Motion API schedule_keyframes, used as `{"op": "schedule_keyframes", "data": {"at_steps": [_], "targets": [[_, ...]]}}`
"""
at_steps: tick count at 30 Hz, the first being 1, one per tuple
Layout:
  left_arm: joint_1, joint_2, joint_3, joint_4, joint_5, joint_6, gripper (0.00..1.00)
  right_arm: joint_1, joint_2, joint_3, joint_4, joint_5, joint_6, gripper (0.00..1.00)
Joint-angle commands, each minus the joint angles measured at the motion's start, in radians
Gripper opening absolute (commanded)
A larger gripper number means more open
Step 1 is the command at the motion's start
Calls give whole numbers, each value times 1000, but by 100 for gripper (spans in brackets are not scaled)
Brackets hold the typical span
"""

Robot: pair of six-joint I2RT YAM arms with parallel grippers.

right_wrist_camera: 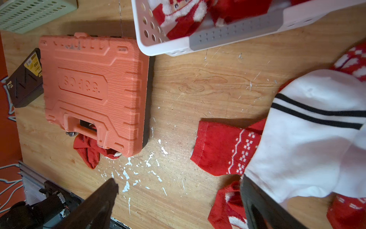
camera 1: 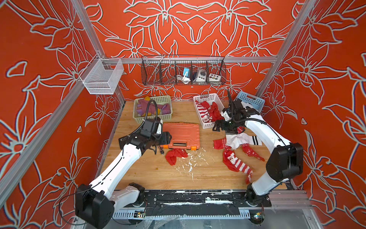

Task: Sort the socks into the basket by color
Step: Pick up the sock from the center of the board.

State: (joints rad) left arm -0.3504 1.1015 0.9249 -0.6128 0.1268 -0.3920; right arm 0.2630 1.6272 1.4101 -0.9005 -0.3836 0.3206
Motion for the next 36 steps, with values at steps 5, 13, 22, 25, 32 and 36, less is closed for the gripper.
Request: {"op": "schedule_keyframes", "data": {"at_steps": [5, 13, 22, 25, 32, 36], "targets": [[-172, -31, -108, -59, -78, -148, 69, 9, -69, -58, 39, 13, 18, 98], [-241, 107, -158, 27, -141, -193, 72, 9, -114, -99, 54, -7, 24, 98], [-255, 301, -138, 131, -183, -166, 72, 9, -139, -120, 57, -19, 20, 98], [-259, 359, -139, 131, -203, -165, 71, 8, -143, -123, 58, -21, 18, 98], [-278, 434, -151, 131, -204, -170, 40, 7, -150, -126, 63, -22, 15, 98], [-300, 394, -140, 89, -209, -169, 10, 7, -152, -125, 66, -27, 14, 97]]}}
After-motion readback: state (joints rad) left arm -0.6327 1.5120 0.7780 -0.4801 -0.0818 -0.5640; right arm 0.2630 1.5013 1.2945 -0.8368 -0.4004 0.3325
